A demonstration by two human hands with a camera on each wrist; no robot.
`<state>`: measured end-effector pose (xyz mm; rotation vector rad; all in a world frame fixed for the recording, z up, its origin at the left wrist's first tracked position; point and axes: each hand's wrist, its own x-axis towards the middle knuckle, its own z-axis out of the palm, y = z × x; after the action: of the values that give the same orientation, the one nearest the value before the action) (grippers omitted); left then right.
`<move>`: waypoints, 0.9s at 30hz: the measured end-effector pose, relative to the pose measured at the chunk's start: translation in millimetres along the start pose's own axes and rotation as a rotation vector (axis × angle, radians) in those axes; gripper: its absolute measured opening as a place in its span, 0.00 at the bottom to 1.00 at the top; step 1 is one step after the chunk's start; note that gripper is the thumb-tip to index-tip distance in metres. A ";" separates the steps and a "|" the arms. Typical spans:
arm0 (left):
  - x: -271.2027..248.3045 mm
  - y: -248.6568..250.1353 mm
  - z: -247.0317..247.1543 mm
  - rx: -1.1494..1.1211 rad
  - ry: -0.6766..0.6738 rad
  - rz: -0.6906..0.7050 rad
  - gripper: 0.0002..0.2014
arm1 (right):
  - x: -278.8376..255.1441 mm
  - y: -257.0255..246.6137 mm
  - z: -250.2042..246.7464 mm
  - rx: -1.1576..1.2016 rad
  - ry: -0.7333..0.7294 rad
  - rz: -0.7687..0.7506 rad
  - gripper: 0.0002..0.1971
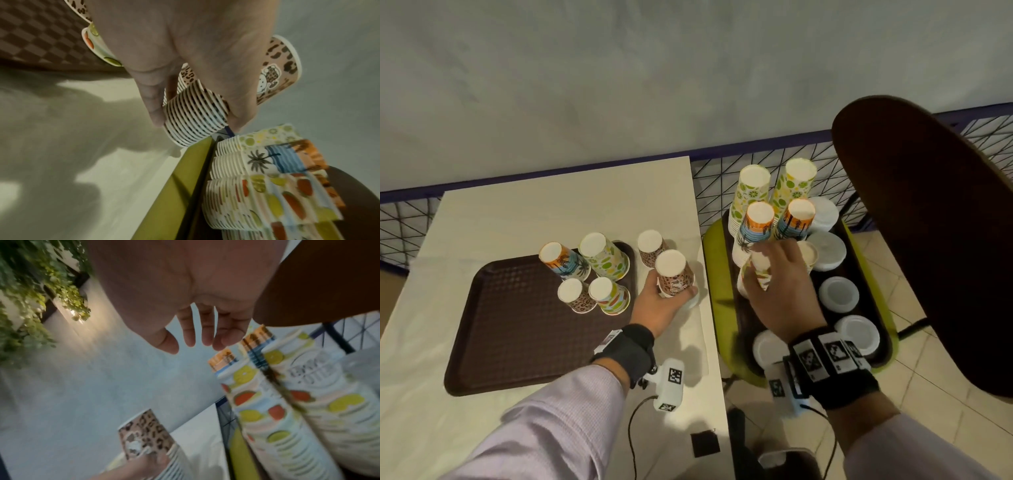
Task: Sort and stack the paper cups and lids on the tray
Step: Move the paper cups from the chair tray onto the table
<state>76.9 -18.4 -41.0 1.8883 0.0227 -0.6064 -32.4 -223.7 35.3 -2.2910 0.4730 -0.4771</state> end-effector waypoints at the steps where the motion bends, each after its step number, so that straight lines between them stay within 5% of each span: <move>1: 5.0 -2.5 0.7 0.009 0.013 -0.004 0.34 | 2.5 5.8 -4.8 -0.058 0.019 -0.011 0.19; 8: 20.6 -12.7 4.2 0.140 0.067 0.015 0.37 | 7.4 36.3 -0.9 -0.307 -0.240 -0.036 0.29; 16: 27.1 -20.5 7.3 0.249 0.090 -0.036 0.40 | 8.1 37.0 12.8 -0.336 -0.256 -0.053 0.33; 22: 16.0 -16.5 4.8 0.268 0.091 -0.116 0.51 | 6.7 43.6 7.4 -0.374 -0.269 -0.061 0.27; 27: -29.6 -22.7 16.1 0.517 0.139 -0.185 0.48 | -11.6 46.5 -1.5 -0.364 -0.285 -0.026 0.25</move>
<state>38.1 -15.5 -52.7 2.4480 0.1438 -0.6471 -52.0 -250.0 0.3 -2.6629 0.4121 -0.0727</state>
